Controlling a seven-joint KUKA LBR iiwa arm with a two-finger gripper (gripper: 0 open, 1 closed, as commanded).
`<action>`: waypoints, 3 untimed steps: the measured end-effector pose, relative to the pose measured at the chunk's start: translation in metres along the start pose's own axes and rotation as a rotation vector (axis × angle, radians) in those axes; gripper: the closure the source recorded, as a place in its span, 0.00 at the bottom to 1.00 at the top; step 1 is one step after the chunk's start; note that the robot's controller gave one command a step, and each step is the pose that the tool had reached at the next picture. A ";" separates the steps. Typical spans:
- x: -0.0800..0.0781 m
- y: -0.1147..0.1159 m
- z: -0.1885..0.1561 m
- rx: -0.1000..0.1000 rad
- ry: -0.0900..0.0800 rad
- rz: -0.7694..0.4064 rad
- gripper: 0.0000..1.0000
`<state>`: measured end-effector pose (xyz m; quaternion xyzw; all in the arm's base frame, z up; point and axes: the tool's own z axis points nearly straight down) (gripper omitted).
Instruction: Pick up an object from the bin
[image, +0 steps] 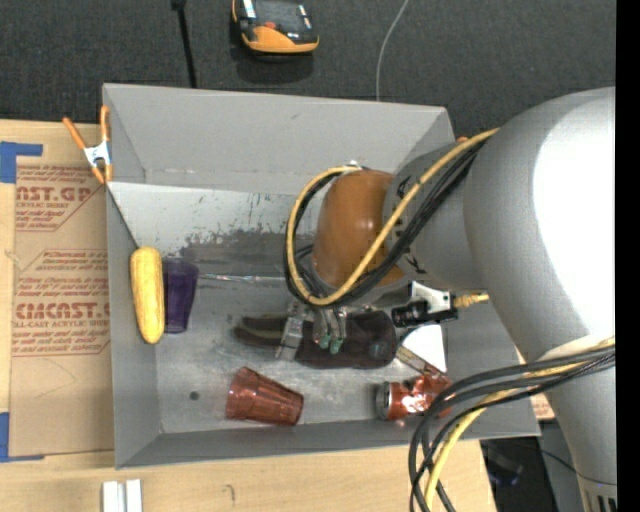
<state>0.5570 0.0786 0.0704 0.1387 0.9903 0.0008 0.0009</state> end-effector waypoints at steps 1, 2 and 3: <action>0.000 0.000 0.000 0.000 0.000 0.000 1.00; 0.000 0.000 -0.001 0.000 0.000 0.000 1.00; 0.001 0.000 -0.008 0.001 0.004 0.000 1.00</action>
Offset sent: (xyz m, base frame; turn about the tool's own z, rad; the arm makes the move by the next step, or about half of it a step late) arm -0.0001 0.0000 0.0142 0.0000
